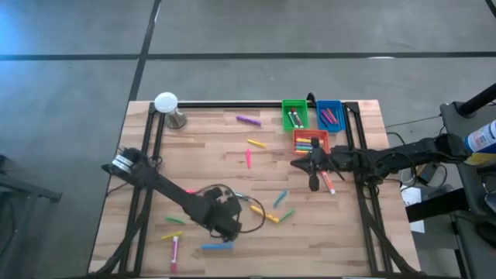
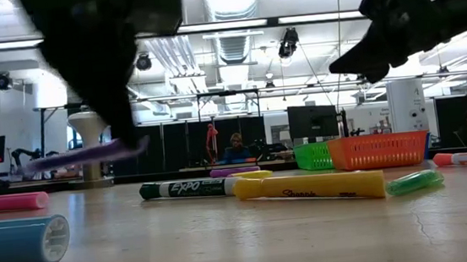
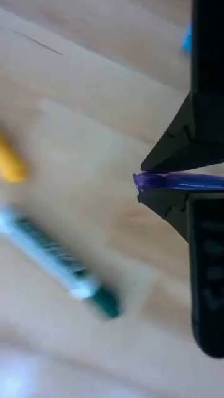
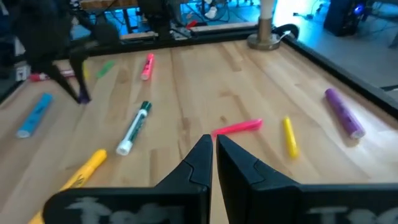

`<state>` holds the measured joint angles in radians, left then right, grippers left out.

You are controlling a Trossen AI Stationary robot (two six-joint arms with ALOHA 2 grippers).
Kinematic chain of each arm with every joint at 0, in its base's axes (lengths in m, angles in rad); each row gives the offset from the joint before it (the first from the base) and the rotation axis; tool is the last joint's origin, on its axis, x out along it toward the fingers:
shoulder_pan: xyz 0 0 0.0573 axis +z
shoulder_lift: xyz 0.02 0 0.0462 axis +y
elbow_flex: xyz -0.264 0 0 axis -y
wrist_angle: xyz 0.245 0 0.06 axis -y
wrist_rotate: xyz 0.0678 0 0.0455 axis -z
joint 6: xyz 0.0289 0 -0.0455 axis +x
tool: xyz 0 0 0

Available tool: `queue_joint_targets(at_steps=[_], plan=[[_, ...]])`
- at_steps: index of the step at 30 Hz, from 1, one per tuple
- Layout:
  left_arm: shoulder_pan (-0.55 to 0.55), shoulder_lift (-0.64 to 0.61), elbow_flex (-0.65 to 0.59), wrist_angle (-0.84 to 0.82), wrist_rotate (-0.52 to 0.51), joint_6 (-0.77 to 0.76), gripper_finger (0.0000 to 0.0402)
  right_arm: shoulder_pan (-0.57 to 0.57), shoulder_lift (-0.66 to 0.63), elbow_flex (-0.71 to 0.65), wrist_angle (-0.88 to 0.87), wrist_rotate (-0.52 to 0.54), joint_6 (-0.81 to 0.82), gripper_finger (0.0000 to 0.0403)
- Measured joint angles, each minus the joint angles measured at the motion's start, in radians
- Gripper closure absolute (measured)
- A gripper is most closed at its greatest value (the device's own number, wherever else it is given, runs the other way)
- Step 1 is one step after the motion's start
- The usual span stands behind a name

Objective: Pick & Place Markers
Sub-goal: Put the violet pen into the blue bin

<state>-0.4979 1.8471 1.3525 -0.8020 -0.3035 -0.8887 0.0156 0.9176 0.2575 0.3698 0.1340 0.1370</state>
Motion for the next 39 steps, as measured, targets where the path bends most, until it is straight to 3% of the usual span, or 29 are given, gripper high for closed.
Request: queue_joint_targets(at_steps=[3, 7, 13, 18, 25, 39], plan=[[0.046, -0.071, -0.071, 0.181, -0.024, 0.123, 0.0374, 0.016, 0.000, -0.006, 0.000, 0.043, 0.029, 0.0385], [0.151, -0.164, -0.245, 0.587, 0.006, 0.340, 0.0374, 0.017, 0.007, -0.012, 0.009, 0.077, 0.076, 0.0380], [0.379, -0.224, -0.506, 1.314, 0.203, 0.586, 0.0375, 0.017, 0.099, -0.015, 0.156, 0.076, 0.132, 0.0336], [0.557, -0.224, -0.608, 1.721, 0.375, 0.629, 0.0375, 0.017, 0.239, -0.013, 0.424, 0.071, 0.153, 0.0294], [0.656, -0.229, -0.627, 1.808, 0.533, 0.658, 0.0376, 0.004, 0.432, 0.070, 0.643, 0.068, 0.177, 0.0253], [0.659, -0.230, -0.627, 1.842, 0.549, 0.672, 0.0376, -0.005, 0.670, 0.299, 0.660, 0.017, 0.142, 0.0243]])
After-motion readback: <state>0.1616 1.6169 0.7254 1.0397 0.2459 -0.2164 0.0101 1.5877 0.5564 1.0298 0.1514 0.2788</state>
